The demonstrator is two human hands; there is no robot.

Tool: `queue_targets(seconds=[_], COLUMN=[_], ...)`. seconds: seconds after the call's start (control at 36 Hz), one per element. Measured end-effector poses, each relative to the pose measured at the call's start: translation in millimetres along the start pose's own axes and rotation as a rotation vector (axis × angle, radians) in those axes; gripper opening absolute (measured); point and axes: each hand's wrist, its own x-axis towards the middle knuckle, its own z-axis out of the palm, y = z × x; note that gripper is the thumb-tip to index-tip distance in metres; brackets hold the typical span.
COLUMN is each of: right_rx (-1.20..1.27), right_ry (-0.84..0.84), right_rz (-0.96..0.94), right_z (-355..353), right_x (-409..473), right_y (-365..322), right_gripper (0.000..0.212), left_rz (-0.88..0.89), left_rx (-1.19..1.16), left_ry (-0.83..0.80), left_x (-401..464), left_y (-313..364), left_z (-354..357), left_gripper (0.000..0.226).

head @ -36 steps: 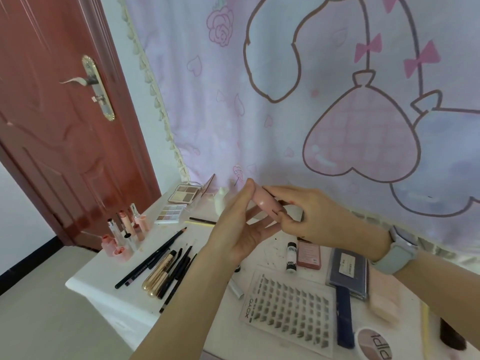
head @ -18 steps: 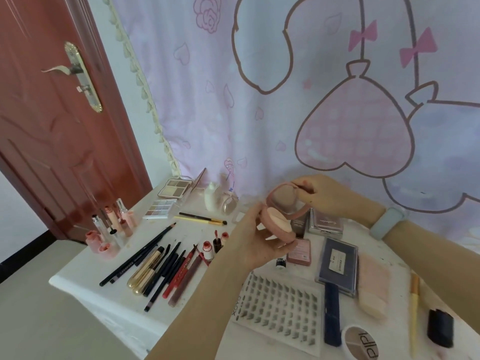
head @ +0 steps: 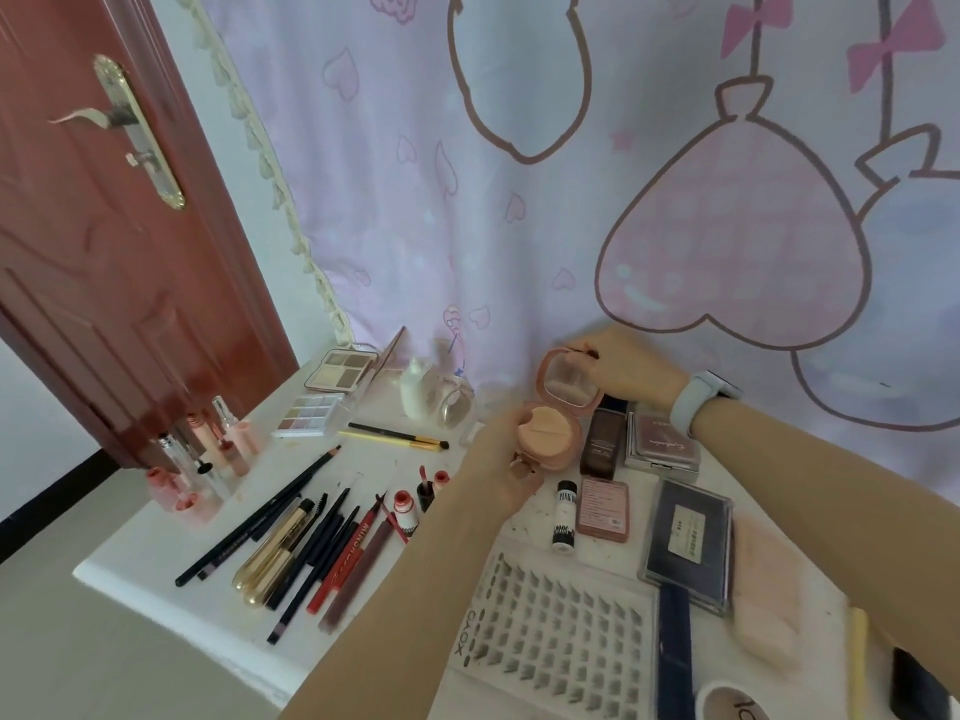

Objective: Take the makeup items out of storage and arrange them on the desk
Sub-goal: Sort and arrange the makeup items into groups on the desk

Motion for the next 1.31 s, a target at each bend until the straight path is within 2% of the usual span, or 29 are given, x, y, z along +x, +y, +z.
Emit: queue_targets(seconds=[0.06, 0.14, 0.31, 0.42, 0.47, 0.53, 0.58, 0.64, 0.72, 0.89, 1.0, 1.11, 1.31], right_rx=[-0.040, -0.054, 0.000, -0.128, -0.189, -0.291, -0.386, -0.435, -0.495, -0.605, -0.701, -0.603, -0.517], right_ry=[-0.001, 0.007, 0.037, 0.182, 0.294, 0.302, 0.224, 0.138, 0.056, 0.023, 0.032, -0.023, -0.147], right_rz=[0.001, 0.006, 0.035, 0.041, 0.049, 0.036, 0.040, 0.067, 0.082, 0.103, 0.116, 0.212, 0.249], right_z=[3, 6, 9, 9, 8, 7, 8, 8, 10, 16, 21, 24, 17], right_x=[3, 5, 6, 0, -7, -15, -20, -21, -17, -9, -10, -16, -17], right_y=[3, 6, 10, 16, 20, 26, 32, 37, 40, 39, 40, 43, 45], right_gripper=[0.041, 0.042, 0.028, 0.029, 0.026, 0.025, 0.027, 0.028, 0.027, 0.024, 0.025, 0.037, 0.047], left_rz=[-0.022, -0.032, 0.027, 0.102, 0.184, 0.336, 0.602, 0.787, 0.762, 0.641, 0.631, 0.636, 0.626], left_rx=[-0.003, -0.003, -0.018, 0.079, 0.214, 0.468, 0.883, 1.280, 1.596, 1.822, 1.865, 1.855, 1.857], left_ry=[0.012, 0.019, 0.045, 0.058, 0.056, 0.055, 0.080, 0.132, 0.187, 0.153, 0.145, 0.117, 0.100], left_x=[1, 5, 6, 0, -1, -3, -5, -4, -5, 0, 3, 6, 5], left_y=[0, -2, -2, -4, -8, -14, -24, -36, -49, -56, -59, -58, -59], left_z=[2, 3, 4, 2, -1, -3, -7, -10, -10, -14, -22, -28, -29], left_gripper=[0.007, 0.009, 0.009, 0.010, 0.026, 0.031, 0.025, 0.038, 0.053, 0.062, 0.066, 0.065, 0.065])
